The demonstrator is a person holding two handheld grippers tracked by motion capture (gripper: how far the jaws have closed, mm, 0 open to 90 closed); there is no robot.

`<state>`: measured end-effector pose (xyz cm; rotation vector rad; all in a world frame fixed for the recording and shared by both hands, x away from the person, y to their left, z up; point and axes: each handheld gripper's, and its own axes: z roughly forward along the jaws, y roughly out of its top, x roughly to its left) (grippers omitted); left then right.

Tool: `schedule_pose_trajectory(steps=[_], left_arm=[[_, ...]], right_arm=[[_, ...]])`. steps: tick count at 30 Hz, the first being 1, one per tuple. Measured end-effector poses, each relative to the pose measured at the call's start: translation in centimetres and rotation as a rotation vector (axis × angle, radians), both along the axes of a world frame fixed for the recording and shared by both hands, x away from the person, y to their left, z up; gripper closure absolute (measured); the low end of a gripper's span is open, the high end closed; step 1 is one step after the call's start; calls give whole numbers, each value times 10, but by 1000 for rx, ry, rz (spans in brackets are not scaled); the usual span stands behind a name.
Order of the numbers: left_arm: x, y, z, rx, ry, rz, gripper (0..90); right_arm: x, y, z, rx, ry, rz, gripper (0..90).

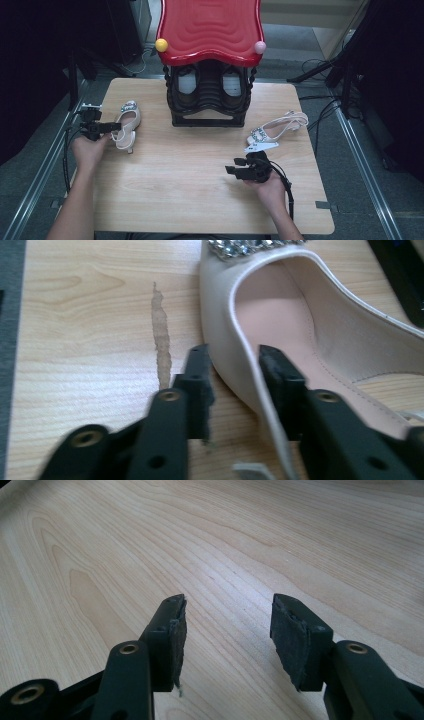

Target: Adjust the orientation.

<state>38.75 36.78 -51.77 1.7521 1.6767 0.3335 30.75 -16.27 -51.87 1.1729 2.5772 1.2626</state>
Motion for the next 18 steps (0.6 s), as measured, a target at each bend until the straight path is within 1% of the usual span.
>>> schedule_pose_trajectory(steps=[1, 5, 7, 9, 10, 11, 12, 13, 15, 18], left_arm=[[-1, 0, -1, -9, -8, 0, 776], [-1, -1, -1, -14, -11, 4, 822], [-1, 0, -1, -44, -3, 12, 832], [0, 3, -1, -63, 0, 15, 846], [0, 3, -1, -63, 0, 15, 854], [0, 4, -2, -96, 7, 16, 854], [0, 4, -2, -116, 15, 12, 866], [0, 5, -1, -137, 22, -4, 867], [-1, 3, 0, -138, 17, -3, 868], [-2, -3, 6, -138, 4, -25, 869]], right_arm=[[0, 0, 0, 0, 1, 1, 492], [1, 2, -1, -3, 4, 2, 491], [0, 3, -1, -5, 7, 3, 491], [0, 3, -1, -7, 6, 1, 490], [0, 3, -1, -7, 6, 1, 490], [0, 2, -1, -7, 2, 2, 490], [1, 1, -1, -2, 2, -2, 489], [1, 0, -1, -3, 3, -5, 488], [1, 0, -1, -1, 3, -6, 488], [1, 0, -1, 1, 1, -6, 486]])
